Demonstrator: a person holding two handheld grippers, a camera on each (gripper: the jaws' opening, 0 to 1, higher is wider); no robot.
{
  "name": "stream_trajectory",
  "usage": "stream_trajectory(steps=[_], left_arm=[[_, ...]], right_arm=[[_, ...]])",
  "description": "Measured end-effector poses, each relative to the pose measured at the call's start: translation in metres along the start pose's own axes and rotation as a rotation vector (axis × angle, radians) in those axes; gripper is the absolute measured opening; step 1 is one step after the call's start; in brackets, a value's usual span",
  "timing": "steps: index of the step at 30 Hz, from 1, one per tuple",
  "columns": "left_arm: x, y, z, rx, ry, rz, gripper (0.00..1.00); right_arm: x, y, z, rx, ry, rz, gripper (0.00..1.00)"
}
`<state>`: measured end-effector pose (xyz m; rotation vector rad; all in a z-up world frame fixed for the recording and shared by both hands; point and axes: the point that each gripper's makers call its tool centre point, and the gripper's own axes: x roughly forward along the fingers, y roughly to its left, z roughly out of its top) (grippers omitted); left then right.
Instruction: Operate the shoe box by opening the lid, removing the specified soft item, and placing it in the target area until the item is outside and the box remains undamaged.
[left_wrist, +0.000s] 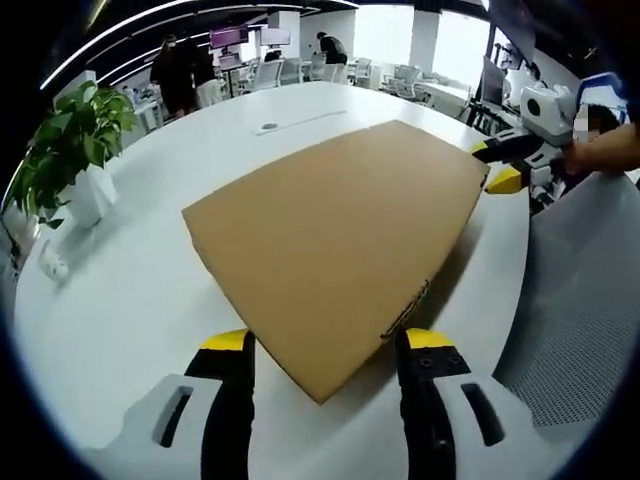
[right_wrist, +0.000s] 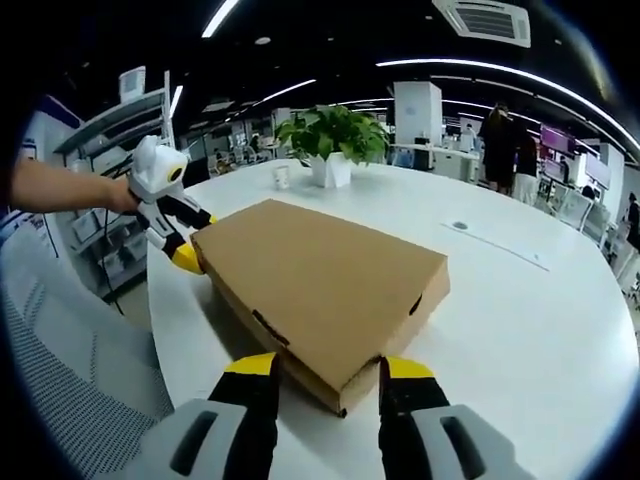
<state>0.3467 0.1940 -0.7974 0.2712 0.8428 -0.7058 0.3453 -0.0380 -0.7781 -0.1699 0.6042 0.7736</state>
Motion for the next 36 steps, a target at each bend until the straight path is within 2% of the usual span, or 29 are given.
stream_trajectory(steps=[6,13,22,36], left_arm=[[-0.001,-0.001,-0.002,0.013,-0.022,0.007,0.56],[-0.003,-0.001,0.002,-0.055,-0.054,0.013,0.56],[-0.012,0.002,0.001,-0.067,-0.043,0.023,0.55],[-0.022,-0.001,0.008,-0.113,-0.057,0.01,0.56]], right_arm=[[0.0,-0.001,0.0,-0.002,0.004,0.001,0.34],[0.0,-0.001,0.001,0.001,0.019,-0.002,0.34],[-0.002,0.008,0.006,0.004,0.041,0.019,0.32],[-0.009,0.009,0.017,0.022,0.026,0.036,0.32]])
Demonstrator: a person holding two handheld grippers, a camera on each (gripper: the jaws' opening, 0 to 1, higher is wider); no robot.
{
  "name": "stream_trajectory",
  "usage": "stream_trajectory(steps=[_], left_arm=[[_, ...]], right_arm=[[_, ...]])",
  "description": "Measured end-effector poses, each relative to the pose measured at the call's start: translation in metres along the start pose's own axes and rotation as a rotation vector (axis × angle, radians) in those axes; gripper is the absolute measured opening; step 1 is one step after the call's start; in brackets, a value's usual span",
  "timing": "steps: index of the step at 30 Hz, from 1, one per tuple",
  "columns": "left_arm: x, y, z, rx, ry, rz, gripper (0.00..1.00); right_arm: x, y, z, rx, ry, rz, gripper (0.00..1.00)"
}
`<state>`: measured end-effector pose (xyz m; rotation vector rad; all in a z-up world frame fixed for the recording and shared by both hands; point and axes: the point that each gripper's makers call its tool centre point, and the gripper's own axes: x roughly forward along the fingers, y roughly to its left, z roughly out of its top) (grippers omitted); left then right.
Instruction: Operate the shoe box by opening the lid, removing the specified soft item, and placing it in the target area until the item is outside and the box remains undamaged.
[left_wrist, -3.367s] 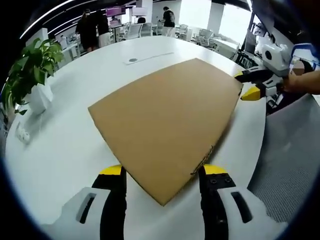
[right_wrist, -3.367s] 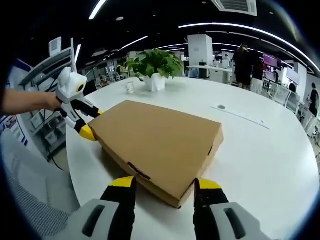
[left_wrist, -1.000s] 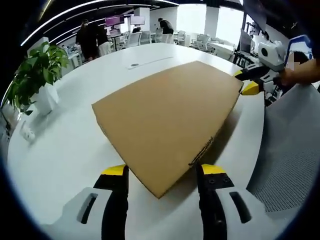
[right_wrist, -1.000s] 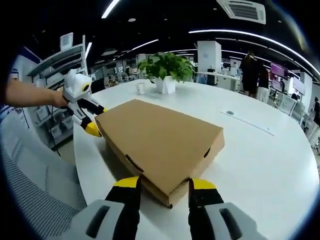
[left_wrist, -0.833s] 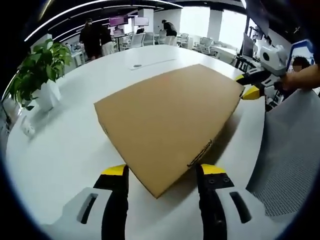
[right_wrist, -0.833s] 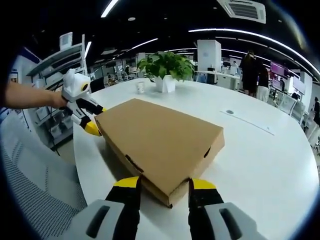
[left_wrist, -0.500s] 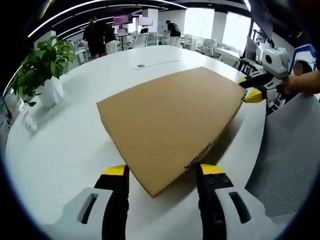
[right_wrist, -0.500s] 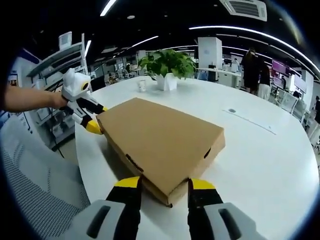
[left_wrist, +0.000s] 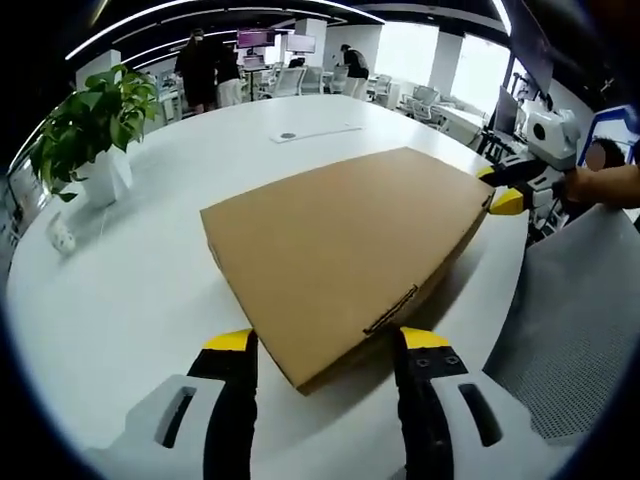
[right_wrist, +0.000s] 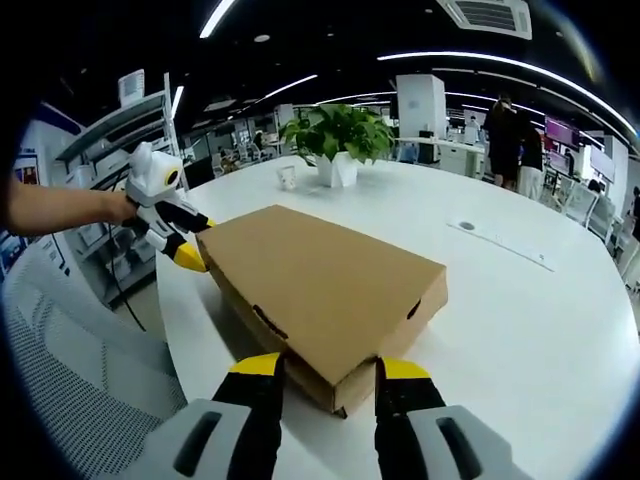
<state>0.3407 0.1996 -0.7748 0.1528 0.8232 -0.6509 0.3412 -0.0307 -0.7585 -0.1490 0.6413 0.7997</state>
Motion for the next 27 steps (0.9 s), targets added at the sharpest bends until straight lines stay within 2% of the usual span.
stream_trajectory(steps=[27], left_arm=[[-0.018,0.002,0.019,0.006,-0.025,0.017,0.54]], right_arm=[[-0.012,0.0,0.03,0.027,-0.1,0.001,0.34]])
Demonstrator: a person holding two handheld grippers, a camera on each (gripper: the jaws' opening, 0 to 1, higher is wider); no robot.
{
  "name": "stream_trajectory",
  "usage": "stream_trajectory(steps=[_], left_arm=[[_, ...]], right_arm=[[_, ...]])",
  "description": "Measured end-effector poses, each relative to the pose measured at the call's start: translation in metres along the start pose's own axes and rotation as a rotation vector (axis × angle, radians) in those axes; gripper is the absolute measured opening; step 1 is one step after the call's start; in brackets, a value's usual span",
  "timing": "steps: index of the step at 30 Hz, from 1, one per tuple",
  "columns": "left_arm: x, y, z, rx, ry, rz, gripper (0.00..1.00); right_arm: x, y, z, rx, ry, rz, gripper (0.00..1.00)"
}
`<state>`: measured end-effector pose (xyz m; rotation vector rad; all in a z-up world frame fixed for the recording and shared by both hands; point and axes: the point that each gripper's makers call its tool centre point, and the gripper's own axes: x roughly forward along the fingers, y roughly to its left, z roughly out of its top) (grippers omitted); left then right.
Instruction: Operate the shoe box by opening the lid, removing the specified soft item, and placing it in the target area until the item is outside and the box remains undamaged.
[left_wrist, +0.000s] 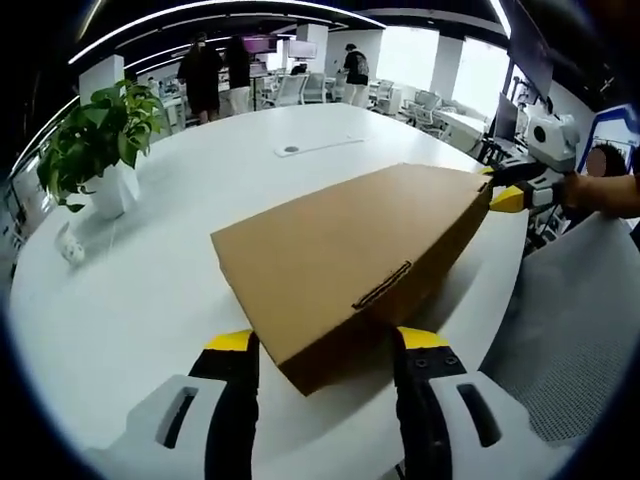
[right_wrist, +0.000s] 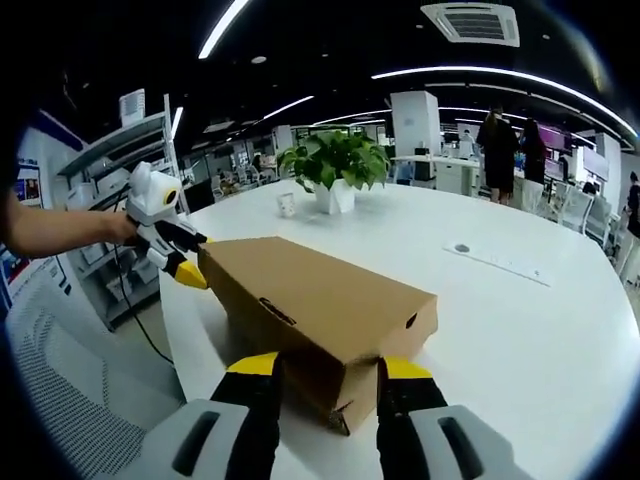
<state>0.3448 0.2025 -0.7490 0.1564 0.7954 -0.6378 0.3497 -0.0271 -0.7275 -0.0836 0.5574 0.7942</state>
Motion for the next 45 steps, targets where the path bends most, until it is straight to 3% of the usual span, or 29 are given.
stream_trajectory(steps=[24,27,37,45], left_arm=[[-0.013,0.009,0.021,0.011,-0.059,0.035,0.49],[-0.015,0.011,0.025,0.014,-0.069,0.038,0.49],[-0.019,0.015,0.037,0.027,-0.085,0.051,0.47],[-0.022,0.023,0.046,0.042,-0.105,0.092,0.39]], right_arm=[[-0.006,0.001,0.026,-0.049,-0.083,-0.009,0.38],[-0.006,-0.002,0.03,-0.09,-0.081,-0.018,0.36],[-0.007,-0.009,0.042,-0.087,-0.107,-0.035,0.32],[-0.008,-0.017,0.054,-0.086,-0.129,-0.057,0.28]])
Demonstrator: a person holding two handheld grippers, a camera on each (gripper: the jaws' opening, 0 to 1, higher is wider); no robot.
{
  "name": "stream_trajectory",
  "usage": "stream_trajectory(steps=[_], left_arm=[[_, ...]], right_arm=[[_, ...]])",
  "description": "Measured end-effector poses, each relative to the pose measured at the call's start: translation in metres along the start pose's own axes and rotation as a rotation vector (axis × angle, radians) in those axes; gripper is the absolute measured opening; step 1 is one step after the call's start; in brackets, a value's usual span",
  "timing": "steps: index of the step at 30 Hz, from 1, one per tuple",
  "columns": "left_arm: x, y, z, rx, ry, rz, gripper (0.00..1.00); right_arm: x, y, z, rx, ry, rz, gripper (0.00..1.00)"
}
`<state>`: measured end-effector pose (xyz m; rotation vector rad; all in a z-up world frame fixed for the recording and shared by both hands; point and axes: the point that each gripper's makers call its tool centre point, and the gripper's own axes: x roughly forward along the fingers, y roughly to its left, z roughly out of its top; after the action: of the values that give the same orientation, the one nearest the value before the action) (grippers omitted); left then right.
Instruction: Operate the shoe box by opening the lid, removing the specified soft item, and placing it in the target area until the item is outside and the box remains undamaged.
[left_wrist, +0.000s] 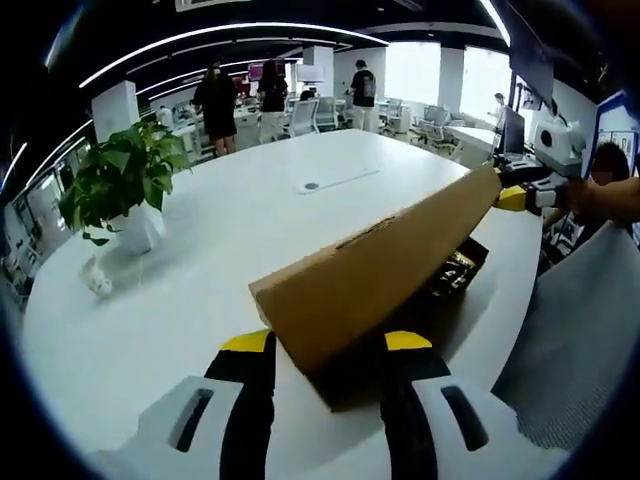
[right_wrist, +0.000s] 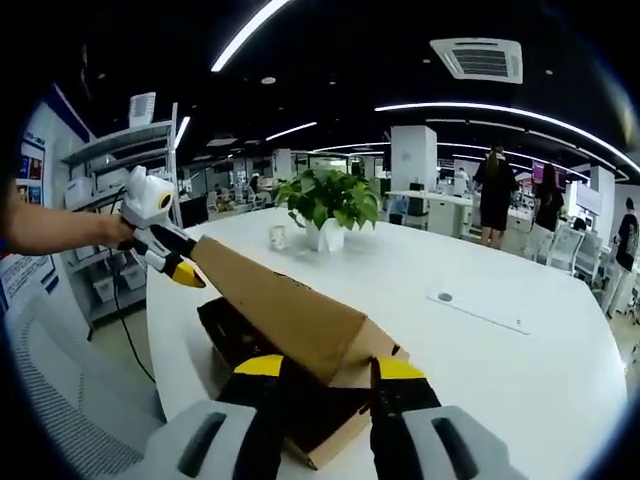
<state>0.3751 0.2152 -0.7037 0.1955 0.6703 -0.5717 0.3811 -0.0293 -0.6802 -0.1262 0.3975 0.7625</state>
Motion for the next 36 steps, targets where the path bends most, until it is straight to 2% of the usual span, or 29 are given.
stream_trajectory(steps=[30,36], left_arm=[[0.005,0.03,0.037,0.014,-0.044,0.061,0.25],[0.007,0.039,0.043,0.01,-0.052,0.088,0.18]], right_arm=[[0.01,-0.023,0.029,-0.009,-0.054,-0.037,0.23],[0.012,-0.027,0.033,-0.016,-0.058,-0.039,0.23]])
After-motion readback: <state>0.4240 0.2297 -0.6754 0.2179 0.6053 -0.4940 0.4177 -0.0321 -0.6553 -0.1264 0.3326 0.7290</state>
